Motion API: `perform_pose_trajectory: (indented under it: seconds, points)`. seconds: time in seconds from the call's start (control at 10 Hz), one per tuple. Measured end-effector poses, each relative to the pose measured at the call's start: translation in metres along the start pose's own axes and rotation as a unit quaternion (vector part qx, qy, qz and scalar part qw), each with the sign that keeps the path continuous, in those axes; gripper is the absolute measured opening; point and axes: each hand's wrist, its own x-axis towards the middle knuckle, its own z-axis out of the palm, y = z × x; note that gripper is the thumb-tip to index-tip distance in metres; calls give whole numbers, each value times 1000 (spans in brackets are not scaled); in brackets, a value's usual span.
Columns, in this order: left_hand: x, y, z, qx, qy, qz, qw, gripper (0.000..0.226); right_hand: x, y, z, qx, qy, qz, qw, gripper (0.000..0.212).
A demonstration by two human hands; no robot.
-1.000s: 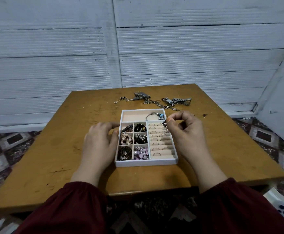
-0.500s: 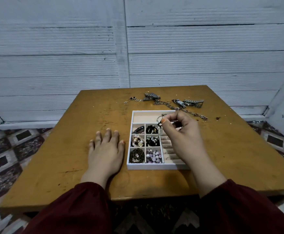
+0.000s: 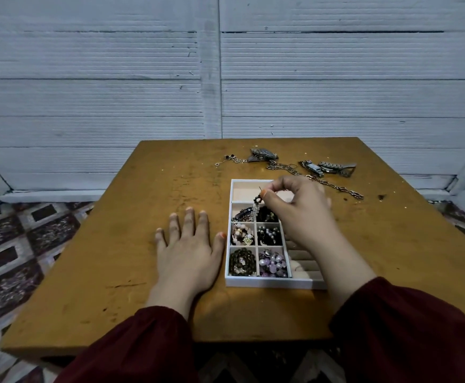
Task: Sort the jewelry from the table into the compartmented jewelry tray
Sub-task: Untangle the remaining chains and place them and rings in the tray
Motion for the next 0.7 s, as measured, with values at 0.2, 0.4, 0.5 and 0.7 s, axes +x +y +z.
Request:
perform_pose_trajectory:
  seconds: [0.2, 0.4, 0.5, 0.7]
  points:
    - [-1, 0, -1, -2, 1, -1, 1000, 64, 8, -8, 12, -42, -22, -3, 999, 6]
    - [0, 2, -1, -1, 2, -2, 1000, 65, 10, -7, 20, -93, -36, -4, 995, 7]
    - [0, 2, 0, 0, 3, -2, 1000, 65, 10, -6, 21, -128, -38, -2, 991, 11]
    - [0, 2, -1, 1, 4, -1, 1000, 65, 8, -7, 24, -173, -40, -4, 984, 11]
